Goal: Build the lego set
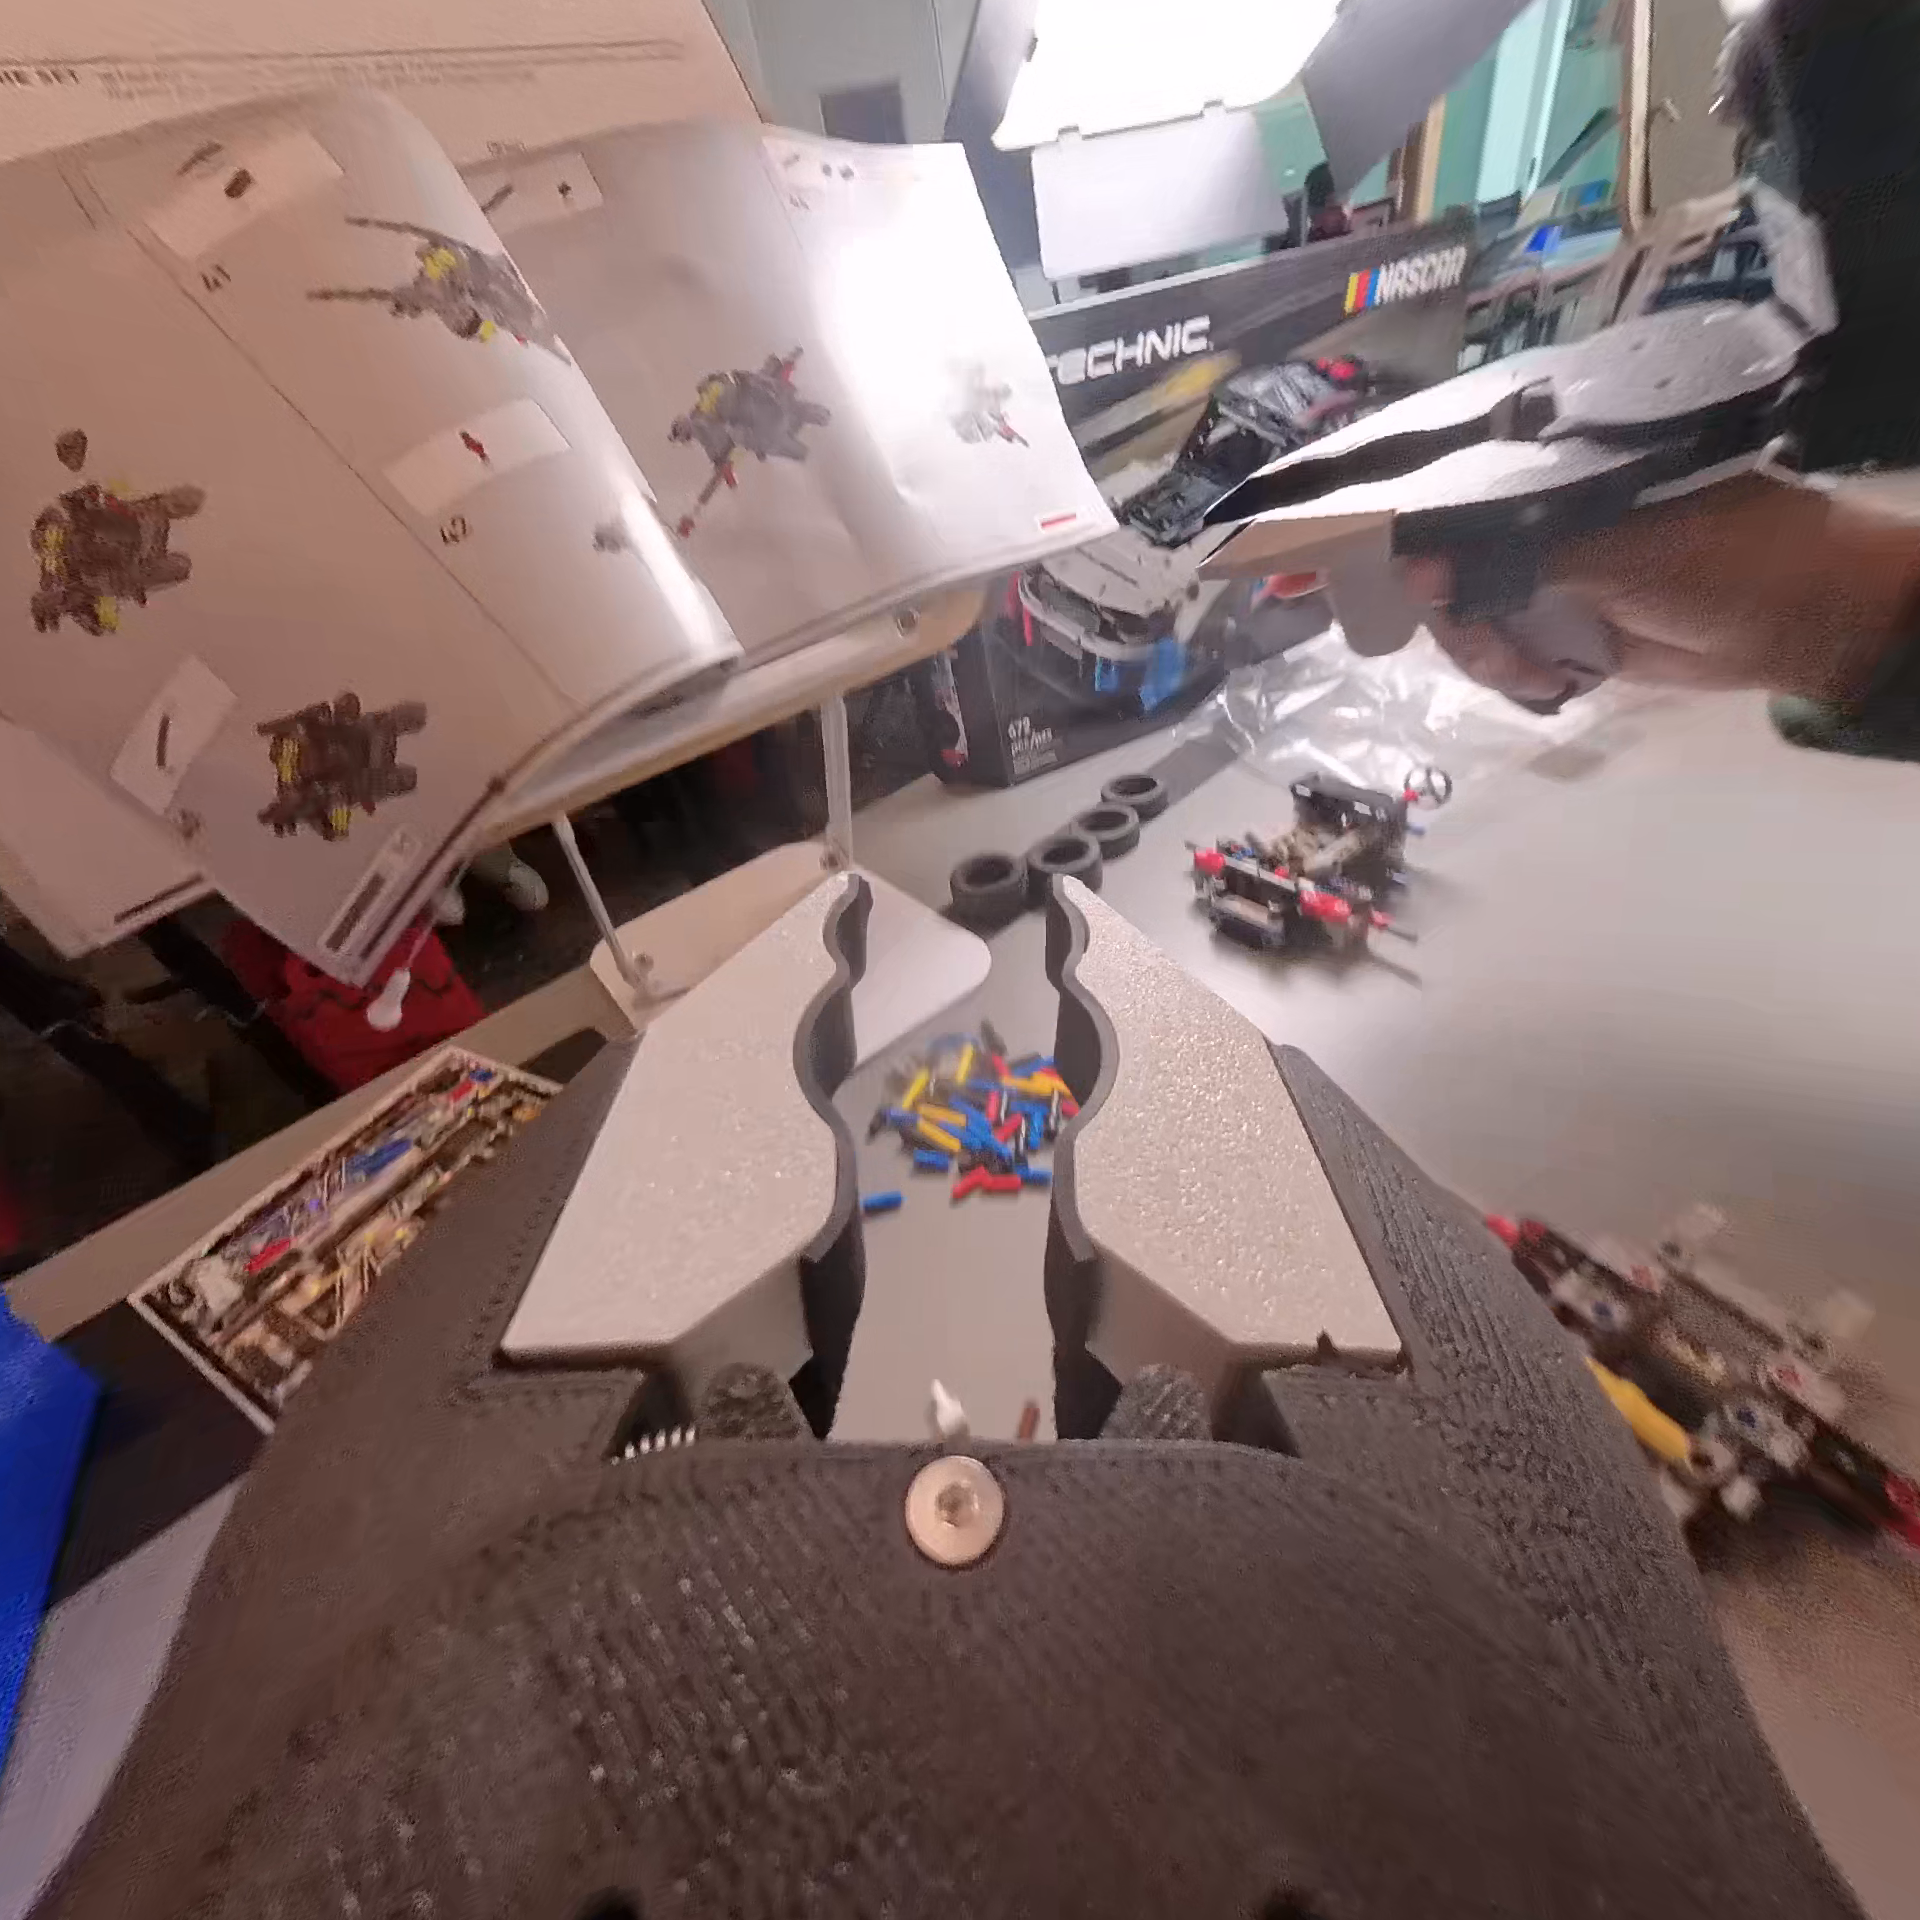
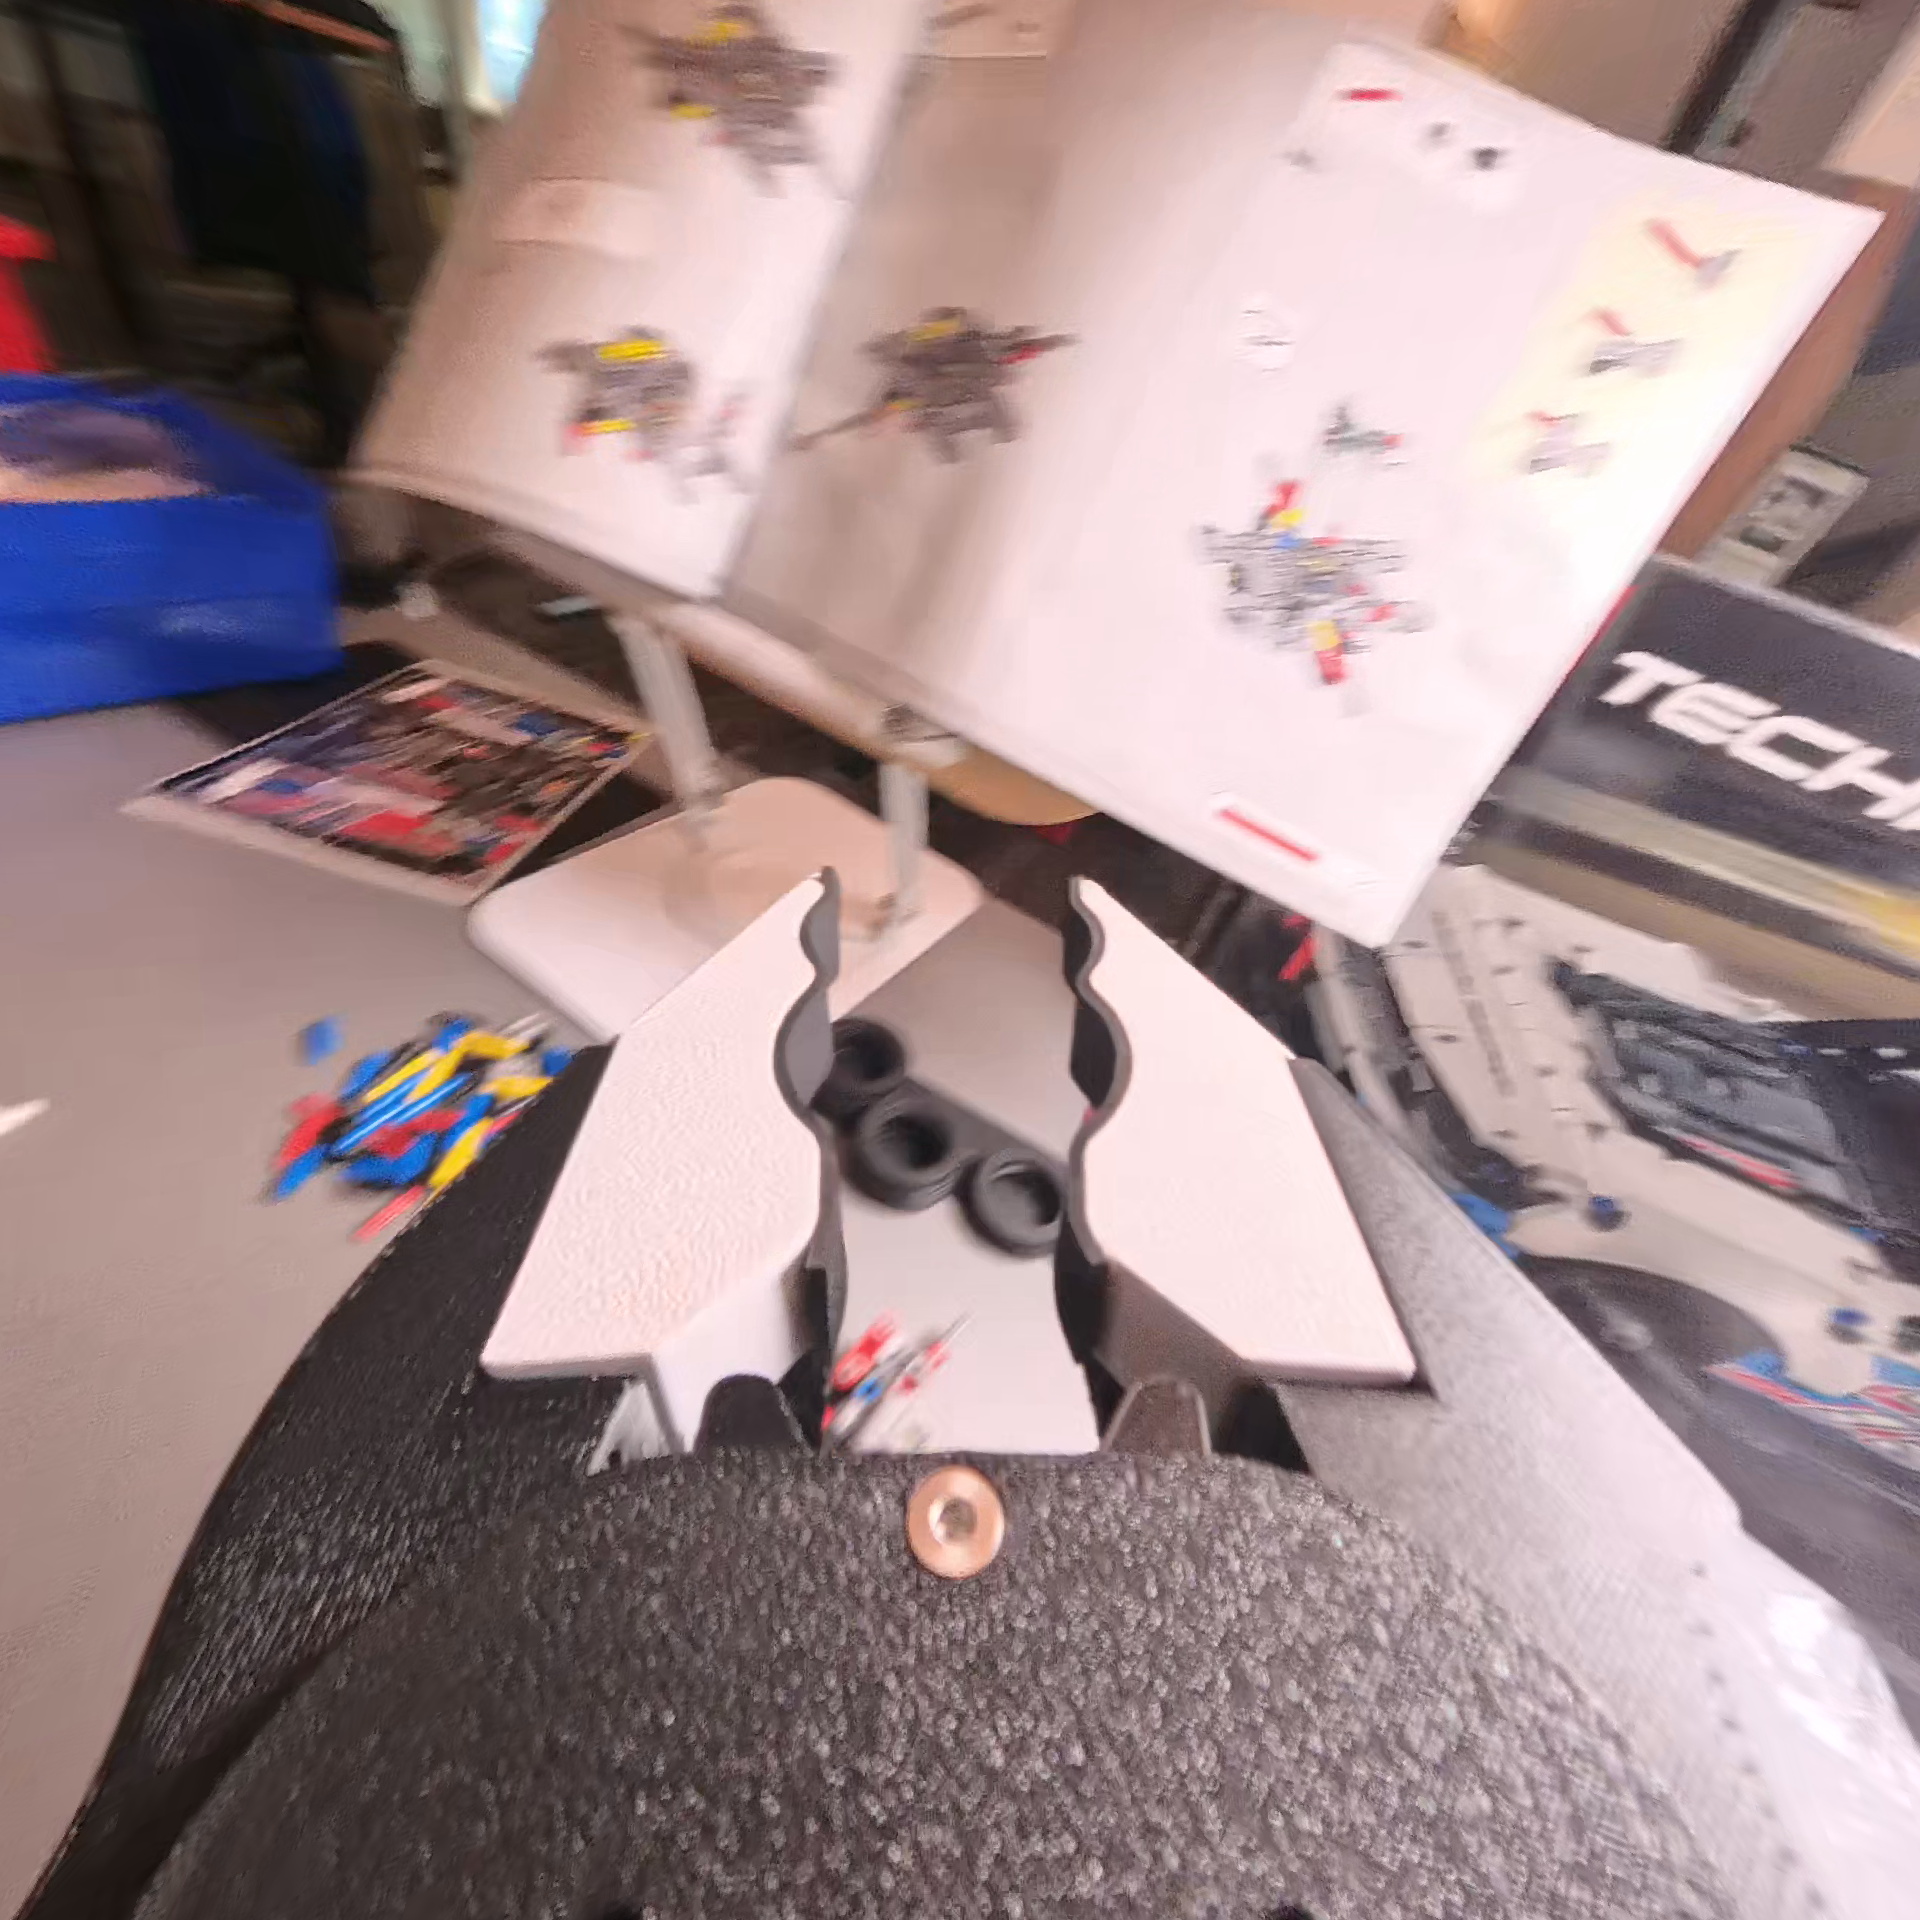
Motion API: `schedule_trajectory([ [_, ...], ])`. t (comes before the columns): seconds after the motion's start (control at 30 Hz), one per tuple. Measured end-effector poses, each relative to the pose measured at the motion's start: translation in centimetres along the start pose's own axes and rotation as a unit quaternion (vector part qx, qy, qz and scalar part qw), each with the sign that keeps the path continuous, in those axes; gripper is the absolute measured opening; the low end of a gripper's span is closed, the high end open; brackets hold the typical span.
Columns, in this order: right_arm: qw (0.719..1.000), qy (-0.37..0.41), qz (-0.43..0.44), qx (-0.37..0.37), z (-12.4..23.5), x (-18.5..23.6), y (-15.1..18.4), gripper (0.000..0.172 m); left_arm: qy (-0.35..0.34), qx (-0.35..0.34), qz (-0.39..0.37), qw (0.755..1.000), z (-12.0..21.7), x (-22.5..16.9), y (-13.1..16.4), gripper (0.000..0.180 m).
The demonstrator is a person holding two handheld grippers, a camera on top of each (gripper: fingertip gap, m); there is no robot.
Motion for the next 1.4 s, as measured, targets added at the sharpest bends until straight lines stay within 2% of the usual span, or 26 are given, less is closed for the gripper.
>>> schedule_trajectory([
  [0.1,0.997,0.065,-0.042,0.023,-4.5,-5.0,0.2,0.073,-0.005,0.005,0.010,1.000,-4.4,1.9,-2.0,0.035],
  [0.17,0.993,0.086,-0.076,0.033,-6.8,-6.6,0.5,0.091,-0.003,0.021,0.036,0.999,-7.4,3.0,-2.0,0.037],
  [0.27,0.989,0.083,-0.115,0.039,-9.0,-6.5,0.9,0.098,-0.017,0.067,0.084,0.994,-11.0,5.3,-0.2,0.043],
  [0.37,0.990,0.066,-0.119,0.028,-10.0,-4.6,0.7,0.088,-0.045,0.079,0.086,0.992,-12.7,7.9,0.7,0.045],
  [0.47,0.993,0.058,-0.104,0.009,-10.3,-3.0,0.1,0.077,-0.065,0.073,0.082,0.992,-13.2,10.0,0.5,0.045],
  [0.57,0.993,0.062,-0.096,0.007,-10.3,-3.0,-0.1,0.074,-0.076,0.068,0.086,0.991,-13.4,11.5,0.0,0.044],
  [0.7,0.993,0.068,-0.097,0.013,-9.7,-3.5,-0.2,0.053,-0.090,0.072,0.073,0.991,-13.8,12.9,-0.2,0.044],
  [0.87,0.998,0.059,-0.025,0.011,-9.5,-1.9,-1.0,0.019,-0.104,0.071,0.059,0.990,-14.3,13.9,-0.7,0.045],
  [1.03,0.996,0.043,0.070,-0.026,-9.6,1.3,-2.8,0.008,-0.057,0.024,0.049,0.997,-14.1,11.3,-3.2,0.044],
  [1.17,0.987,0.027,0.144,-0.072,-10.1,4.8,-4.7,0.008,0.027,-0.022,0.080,0.996,-14.3,7.9,-5.4,0.045],
  [1.27,0.971,0.011,0.216,-0.102,-10.9,7.9,-6.0,0.008,0.097,-0.044,0.147,0.983,-14.5,6.7,-6.9,0.056],
  [1.33,0.955,0.001,0.273,-0.118,-11.6,10.0,-6.7,0.004,0.108,-0.044,0.170,0.978,-14.8,7.3,-7.1,0.061],
  [1.4,0.935,-0.010,0.331,-0.131,-12.4,11.9,-7.0,0.000,0.101,-0.045,0.182,0.977,-14.9,8.4,-7.0,0.049],
])
Point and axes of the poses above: each gripper's, where its closed fingertips meet, z back along the fingers, y out of its underside, x = y × z across the jaws, the point moved 3 cm from there along z, back along the fingers, and after that the axes turned 5 degrees about -x, right-handed, at the moved point
